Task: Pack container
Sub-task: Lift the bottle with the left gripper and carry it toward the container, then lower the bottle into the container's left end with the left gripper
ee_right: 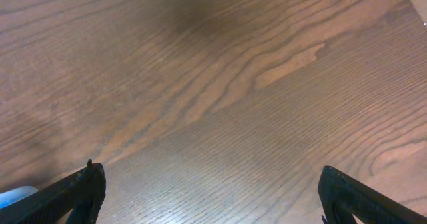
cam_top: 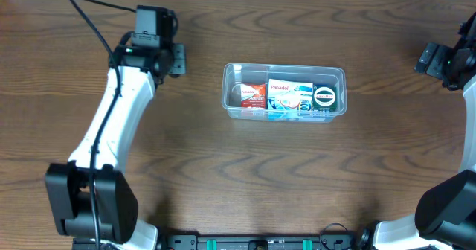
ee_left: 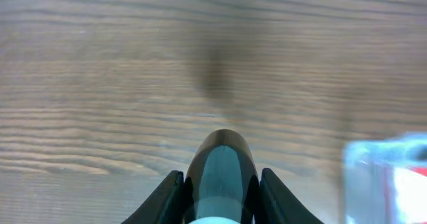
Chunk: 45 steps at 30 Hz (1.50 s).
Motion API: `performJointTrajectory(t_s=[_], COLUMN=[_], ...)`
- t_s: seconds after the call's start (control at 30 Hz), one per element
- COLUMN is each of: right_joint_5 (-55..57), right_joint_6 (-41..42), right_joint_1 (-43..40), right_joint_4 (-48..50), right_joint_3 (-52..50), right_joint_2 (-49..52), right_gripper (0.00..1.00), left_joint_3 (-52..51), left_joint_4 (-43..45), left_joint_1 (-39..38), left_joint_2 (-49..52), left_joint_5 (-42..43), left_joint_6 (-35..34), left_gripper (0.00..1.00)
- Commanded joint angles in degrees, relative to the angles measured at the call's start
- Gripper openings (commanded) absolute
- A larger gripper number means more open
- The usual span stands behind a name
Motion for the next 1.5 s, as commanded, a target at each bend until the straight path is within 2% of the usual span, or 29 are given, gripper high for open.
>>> performJointTrajectory(t_s=[0.0, 0.37, 0.73, 1.47], right_joint_5=[0.2, 0.2, 0.1, 0.2], right_joint_6=[0.5, 0.5, 0.5, 0.5], right_joint_1=[-0.4, -0.4, -0.4, -0.4], right_joint_4=[0.1, 0.1, 0.1, 0.1], right_joint_3=[-0.1, -0.1, -0.1, -0.1], right_joint_2=[0.1, 0.1, 0.1, 0.1], right_gripper=[0.99, 0.99, 0.99, 0.99], left_joint_3=[0.3, 0.3, 0.3, -0.8], left_joint_4=[-1.1, -3.8, -5.1, -4.4], left_joint_1=[-3.6, -13.6, -20.2, -21.5], left_joint_2=[-2.8, -5.8, -5.7, 3.7], left_joint_5=[-0.2, 0.0, 0.0, -0.1], left_joint_6=[-2.9, -6.9, -9.7, -11.4], left_gripper=[0.31, 0.31, 0.31, 0.31])
